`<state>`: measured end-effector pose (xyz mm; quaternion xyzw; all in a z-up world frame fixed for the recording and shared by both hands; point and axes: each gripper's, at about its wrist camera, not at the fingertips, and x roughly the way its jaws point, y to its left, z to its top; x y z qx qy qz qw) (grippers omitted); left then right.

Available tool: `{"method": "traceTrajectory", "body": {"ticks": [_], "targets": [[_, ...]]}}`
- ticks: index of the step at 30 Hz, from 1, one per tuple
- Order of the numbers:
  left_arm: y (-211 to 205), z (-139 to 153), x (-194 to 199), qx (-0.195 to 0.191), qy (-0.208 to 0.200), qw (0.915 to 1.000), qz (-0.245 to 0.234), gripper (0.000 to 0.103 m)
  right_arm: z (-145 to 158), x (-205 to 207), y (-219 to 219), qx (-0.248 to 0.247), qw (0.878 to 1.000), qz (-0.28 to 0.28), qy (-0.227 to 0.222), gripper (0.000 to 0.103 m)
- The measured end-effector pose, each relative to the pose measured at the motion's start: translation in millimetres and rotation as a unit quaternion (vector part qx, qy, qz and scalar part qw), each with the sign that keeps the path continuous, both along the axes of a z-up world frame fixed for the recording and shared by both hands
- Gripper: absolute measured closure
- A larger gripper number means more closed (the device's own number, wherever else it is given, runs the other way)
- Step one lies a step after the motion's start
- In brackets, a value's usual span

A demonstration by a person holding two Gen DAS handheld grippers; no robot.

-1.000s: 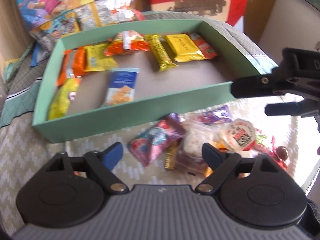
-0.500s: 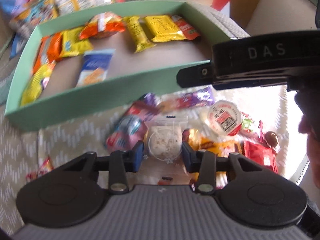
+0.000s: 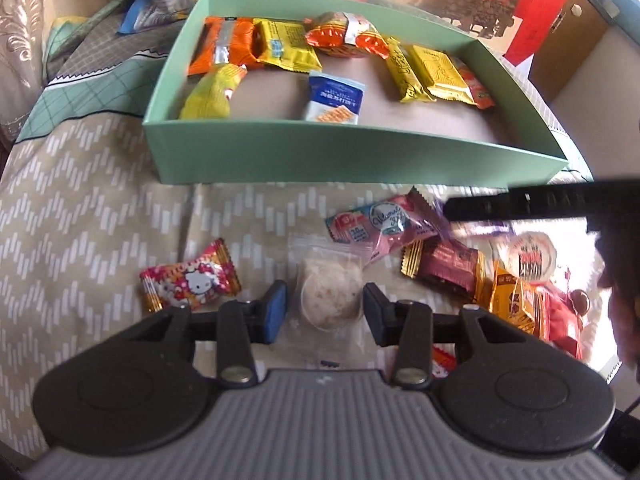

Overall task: Organize snacks
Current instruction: 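Grasp the clear round-cookie bag with the left tool while the right tool grasps the purple stick pack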

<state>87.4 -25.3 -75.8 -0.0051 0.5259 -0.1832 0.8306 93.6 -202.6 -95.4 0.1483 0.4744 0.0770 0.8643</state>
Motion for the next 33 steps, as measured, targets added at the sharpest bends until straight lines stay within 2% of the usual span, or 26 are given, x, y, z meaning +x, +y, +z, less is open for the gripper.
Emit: {"method": "traceTrajectory", "body": {"ticks": [2,4,6,8,10,13,18,22,24,27,28,31,33], "targets": [[1,0,0,-0.003,-0.002,1.0000,0.001,0.061,0,-12,8,-0.016,1.000,0.006,-0.007,0.045],[1,-1,-1,-0.006,-0.003,1.0000,0.001,0.059,1,-23,13,-0.020,1.000,0.014,-0.013,0.057],[1,-1,-2,-0.007,-0.004,1.0000,0.000,0.058,1,-29,18,-0.038,0.999,0.018,-0.018,0.060],[1,-1,-3,-0.008,-0.005,1.0000,0.000,0.054,3,-30,20,-0.047,0.998,0.030,-0.013,0.061],[2,0,-4,-0.008,-0.006,1.0000,0.002,0.049,7,-28,16,-0.037,0.999,0.034,-0.004,0.060],[4,0,-8,-0.004,-0.012,0.9999,0.004,0.048,9,-27,9,-0.019,0.999,0.039,0.004,0.059],[6,0,-9,-0.009,-0.014,0.9998,0.006,0.044,2,-38,10,-0.082,0.995,0.048,0.011,0.059],[4,0,-10,-0.006,-0.017,0.9998,0.002,0.039,1,-43,22,-0.131,0.990,0.050,-0.003,0.078],[3,0,-12,-0.004,-0.019,0.9998,0.002,0.039,1,-43,31,-0.142,0.988,0.060,-0.009,0.084],[4,0,-12,-0.004,-0.018,0.9998,0.005,0.039,1,-37,37,-0.135,0.988,0.072,-0.003,0.085],[4,-1,-11,-0.005,-0.017,0.9998,0.006,0.039,1,-34,39,-0.133,0.989,0.069,-0.002,0.082],[2,-1,-11,0.001,-0.018,0.9998,0.006,0.039,-1,-30,37,-0.124,0.990,0.058,-0.018,0.079],[-1,-1,-11,0.008,-0.021,0.9997,0.003,0.040,-2,-32,41,-0.139,0.988,0.061,-0.028,0.079]]}}
